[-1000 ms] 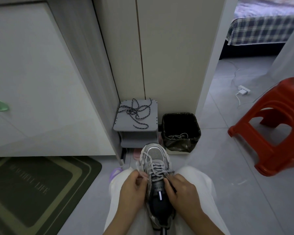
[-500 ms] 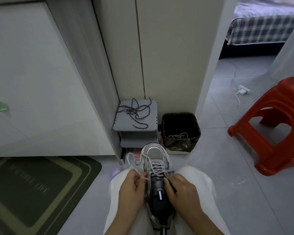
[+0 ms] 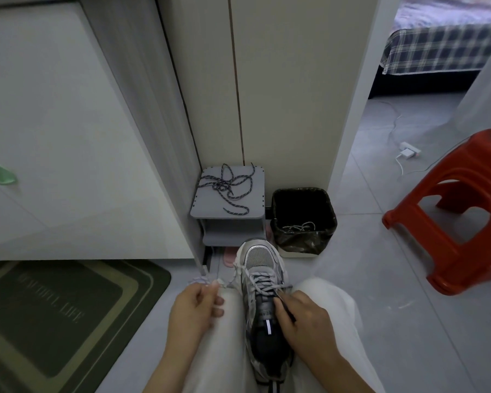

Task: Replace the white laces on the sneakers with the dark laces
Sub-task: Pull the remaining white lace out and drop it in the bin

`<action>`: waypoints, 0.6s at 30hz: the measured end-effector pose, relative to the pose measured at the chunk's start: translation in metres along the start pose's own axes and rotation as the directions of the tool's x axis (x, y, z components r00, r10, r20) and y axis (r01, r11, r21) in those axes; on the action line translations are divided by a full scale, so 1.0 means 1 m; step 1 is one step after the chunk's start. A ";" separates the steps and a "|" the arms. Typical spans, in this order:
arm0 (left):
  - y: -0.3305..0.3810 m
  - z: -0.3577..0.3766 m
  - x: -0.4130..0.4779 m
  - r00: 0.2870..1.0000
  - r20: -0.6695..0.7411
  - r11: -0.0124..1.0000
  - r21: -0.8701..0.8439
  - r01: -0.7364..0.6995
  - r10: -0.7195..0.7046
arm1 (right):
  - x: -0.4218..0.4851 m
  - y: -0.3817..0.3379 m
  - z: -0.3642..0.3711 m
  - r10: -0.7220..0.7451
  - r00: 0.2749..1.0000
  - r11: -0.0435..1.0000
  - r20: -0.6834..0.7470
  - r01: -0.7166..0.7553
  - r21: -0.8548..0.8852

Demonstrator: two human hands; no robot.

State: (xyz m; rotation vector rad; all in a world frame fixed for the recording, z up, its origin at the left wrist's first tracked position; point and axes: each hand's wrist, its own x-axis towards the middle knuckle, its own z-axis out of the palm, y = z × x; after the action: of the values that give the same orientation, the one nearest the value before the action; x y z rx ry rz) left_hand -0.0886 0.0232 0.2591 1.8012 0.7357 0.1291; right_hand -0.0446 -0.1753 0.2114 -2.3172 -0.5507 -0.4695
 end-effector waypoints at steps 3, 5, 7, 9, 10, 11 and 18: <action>-0.001 0.002 -0.012 0.976 -0.013 0.948 0.240 -0.209 0.218 | 0.000 -0.001 -0.001 0.008 1.000 1.000 0.020 -0.008 -0.008; 0.004 0.014 -0.027 0.931 0.141 0.871 0.329 -0.364 0.336 | 0.001 -0.002 -0.002 0.017 0.999 1.000 0.034 -0.016 -0.009; -0.001 0.028 -0.034 0.850 0.307 0.760 0.387 -0.522 0.427 | 0.001 -0.004 -0.004 0.037 0.998 0.999 0.054 -0.037 -0.001; -0.013 0.040 -0.032 0.824 0.351 0.722 0.403 -0.562 0.446 | 0.001 -0.006 -0.006 0.065 0.994 0.998 0.093 -0.067 0.015; -0.020 0.043 -0.029 0.834 0.314 0.717 0.428 -0.550 0.453 | 0.001 -0.007 -0.007 0.076 0.991 0.996 0.113 -0.080 0.027; -0.025 0.045 -0.026 0.839 0.279 0.702 0.459 -0.544 0.468 | 0.002 -0.009 -0.009 0.090 0.987 0.994 0.136 -0.097 0.049; -0.011 0.048 -0.025 0.821 0.177 0.657 0.520 -0.547 0.543 | 0.026 -0.012 -0.006 0.291 0.922 0.917 0.256 -0.345 0.200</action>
State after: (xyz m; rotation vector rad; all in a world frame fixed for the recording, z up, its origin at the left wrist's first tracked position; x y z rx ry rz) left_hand -0.0927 -0.0277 0.2384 2.5528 0.1862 0.3383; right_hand -0.0300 -0.1655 0.2344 -2.1768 -0.2994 0.0148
